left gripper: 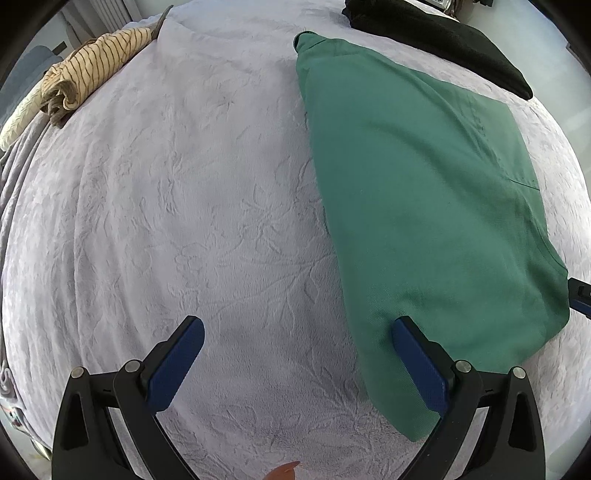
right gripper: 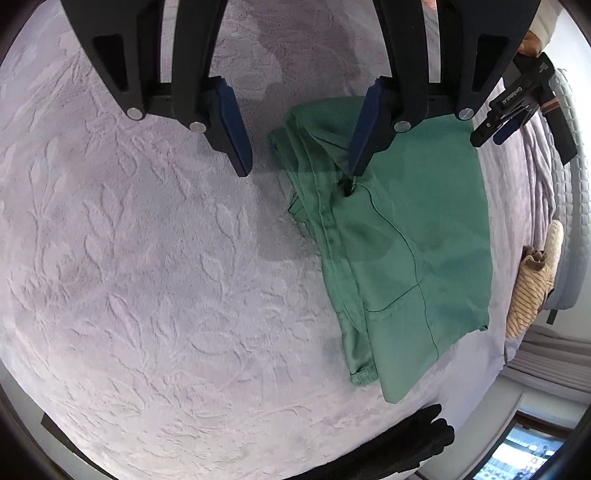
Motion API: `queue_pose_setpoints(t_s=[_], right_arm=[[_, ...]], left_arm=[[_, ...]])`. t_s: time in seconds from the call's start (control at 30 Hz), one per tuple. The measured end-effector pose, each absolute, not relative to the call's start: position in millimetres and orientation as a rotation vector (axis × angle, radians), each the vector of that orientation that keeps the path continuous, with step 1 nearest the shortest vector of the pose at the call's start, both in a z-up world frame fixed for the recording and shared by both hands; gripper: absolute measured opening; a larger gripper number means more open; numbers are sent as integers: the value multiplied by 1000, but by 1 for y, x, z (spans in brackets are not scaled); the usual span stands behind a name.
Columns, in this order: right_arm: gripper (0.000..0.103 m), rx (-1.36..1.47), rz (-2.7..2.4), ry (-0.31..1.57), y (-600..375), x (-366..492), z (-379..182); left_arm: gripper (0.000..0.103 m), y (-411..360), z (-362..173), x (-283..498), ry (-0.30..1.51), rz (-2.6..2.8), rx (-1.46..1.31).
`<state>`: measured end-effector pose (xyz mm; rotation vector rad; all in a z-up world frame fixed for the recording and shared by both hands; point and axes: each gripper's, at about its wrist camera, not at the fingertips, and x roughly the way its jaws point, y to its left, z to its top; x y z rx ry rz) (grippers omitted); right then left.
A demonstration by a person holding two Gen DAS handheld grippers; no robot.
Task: Fold large clothes
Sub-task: 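Move both open tools to the edge of the folded green jacket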
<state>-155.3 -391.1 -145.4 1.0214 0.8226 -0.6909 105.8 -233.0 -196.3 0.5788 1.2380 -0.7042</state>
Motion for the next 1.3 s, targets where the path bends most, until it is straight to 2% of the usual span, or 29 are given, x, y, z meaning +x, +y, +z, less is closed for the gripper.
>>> queue_pose_setpoints(t_s=[0.37, 0.47, 0.53, 0.57, 0.97, 1.3], right_arm=[[75, 1020, -649, 788, -399, -158, -141], [88, 1004, -624, 749, -400, -156, -135], [101, 1009, -603, 727, -402, -154, -132], [103, 1010, -594, 718, -403, -153, -131], [103, 1023, -534, 814, -413, -132, -140], [103, 1066, -450, 770, -436, -122, -144]], left_arm=[[102, -232, -201, 112, 1281, -722, 573], [102, -231, -199, 113, 1275, -722, 578], [102, -232, -199, 112, 1276, -721, 581], [102, -232, -199, 114, 1278, -721, 580], [102, -237, -196, 127, 1294, -773, 543], [102, -241, -204, 160, 1401, -887, 368]])
